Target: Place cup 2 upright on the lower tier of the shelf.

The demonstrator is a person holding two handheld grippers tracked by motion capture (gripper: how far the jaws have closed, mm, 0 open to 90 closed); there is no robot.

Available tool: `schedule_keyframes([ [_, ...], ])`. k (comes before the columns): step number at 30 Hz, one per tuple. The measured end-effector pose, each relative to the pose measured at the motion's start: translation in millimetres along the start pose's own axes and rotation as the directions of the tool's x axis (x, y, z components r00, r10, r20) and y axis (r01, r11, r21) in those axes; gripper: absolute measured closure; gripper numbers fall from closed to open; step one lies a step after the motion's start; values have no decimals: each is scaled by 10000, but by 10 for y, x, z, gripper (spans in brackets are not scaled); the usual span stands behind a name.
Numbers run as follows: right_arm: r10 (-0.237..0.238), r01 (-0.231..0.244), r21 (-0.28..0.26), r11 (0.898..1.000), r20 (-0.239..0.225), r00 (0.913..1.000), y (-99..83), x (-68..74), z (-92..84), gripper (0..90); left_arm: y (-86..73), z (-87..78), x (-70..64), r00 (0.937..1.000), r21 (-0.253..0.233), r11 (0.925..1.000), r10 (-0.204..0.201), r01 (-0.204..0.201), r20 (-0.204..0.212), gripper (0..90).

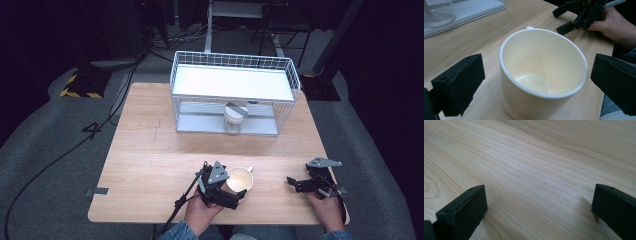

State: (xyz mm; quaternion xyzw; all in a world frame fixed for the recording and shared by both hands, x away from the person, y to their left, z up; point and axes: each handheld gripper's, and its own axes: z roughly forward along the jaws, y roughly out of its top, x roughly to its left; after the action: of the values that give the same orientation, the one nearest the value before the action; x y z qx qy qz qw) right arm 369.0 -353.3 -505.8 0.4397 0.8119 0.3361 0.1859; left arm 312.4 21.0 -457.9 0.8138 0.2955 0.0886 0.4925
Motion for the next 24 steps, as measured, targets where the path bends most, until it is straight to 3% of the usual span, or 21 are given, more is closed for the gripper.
schedule_keyframes([
  [5, 1, -1, 1, 10000, 0, 10000, 0, 0, 0, 0, -36, 140, -26, 9993, 199, 9992, 344, -341, -175, 0],
  [14, -1, 1, 1, 10000, 1, 10000, 0, 0, 0, 0, -112, 299, -21, 9984, 742, 9966, 384, -353, -405, 3],
  [24, 0, 0, 2, 10000, 1, 10000, 0, 0, 0, 0, -138, 372, -37, 9970, 571, 9962, 673, -651, -373, 60],
])
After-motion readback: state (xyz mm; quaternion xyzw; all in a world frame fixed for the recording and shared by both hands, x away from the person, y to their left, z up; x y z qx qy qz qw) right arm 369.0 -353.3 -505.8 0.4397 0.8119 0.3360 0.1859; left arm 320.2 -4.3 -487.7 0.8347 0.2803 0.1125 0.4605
